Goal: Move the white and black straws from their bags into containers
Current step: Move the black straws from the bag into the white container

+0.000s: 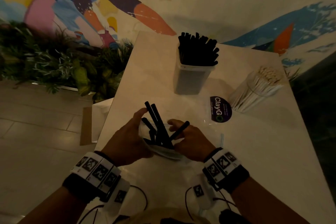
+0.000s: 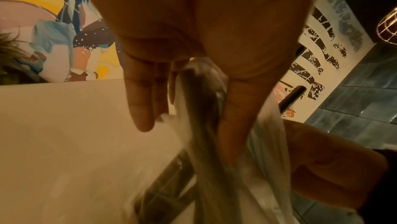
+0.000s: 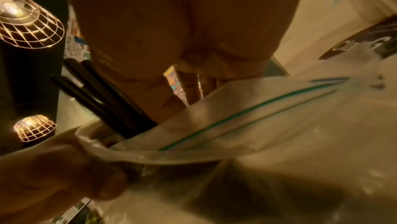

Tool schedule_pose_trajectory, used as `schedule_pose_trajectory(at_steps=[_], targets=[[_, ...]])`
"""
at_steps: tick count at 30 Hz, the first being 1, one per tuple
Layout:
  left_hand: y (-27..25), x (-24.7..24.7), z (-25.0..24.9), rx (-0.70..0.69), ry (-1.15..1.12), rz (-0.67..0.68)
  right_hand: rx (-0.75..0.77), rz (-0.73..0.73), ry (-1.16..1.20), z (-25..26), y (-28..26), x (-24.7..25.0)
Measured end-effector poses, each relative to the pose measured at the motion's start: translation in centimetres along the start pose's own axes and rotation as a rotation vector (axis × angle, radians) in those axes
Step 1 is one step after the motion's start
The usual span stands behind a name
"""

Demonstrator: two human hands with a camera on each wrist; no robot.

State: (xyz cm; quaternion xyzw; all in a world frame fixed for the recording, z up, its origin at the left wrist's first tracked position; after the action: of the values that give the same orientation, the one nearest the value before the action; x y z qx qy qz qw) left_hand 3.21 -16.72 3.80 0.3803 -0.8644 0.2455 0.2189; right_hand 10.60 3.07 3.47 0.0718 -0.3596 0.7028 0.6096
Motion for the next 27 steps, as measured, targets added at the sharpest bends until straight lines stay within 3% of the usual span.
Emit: schedule_pose_trajectory(at_steps=[8,11,17,22,27], targets=[[-0.5,-2.0,-0.7,-0.147,0.053,-0.062,0.144,-0.03,0.167,2.3,0.2,-1.2],[-0.5,-2.7,-0.6,-0.175,0.009,-0.074,0.196,-0.141,0.292,2.2,0.6,-2.0],[-0.8,-2.4,-0.6,-0.156,-0.131,-0.272,0.329,-0.375,0.087,1.8,0.2,-1.8],[-1.0,-1.7,-0.5,-0.041,-0.077,-0.418,0.259,-0.309,0.179,1.3,0.2,-1.6],[-0.8,-1.6,-1.0,-0.221,-0.177,-0.326,0.25,-0.306,0.236,0.8,0.0,-1.6]])
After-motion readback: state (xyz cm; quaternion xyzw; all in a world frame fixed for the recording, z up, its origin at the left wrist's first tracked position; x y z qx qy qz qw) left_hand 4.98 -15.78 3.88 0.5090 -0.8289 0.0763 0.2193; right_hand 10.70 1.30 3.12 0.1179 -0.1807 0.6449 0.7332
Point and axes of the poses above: each hand's wrist, its own y-axis towards the middle knuckle, its own x-axis out of the back of the hand, z = x × y, the point moved 1 cm from there along y, towards the middle knuckle, and after that the axes turned 3 degrees about -y, right-handed, at the moved point
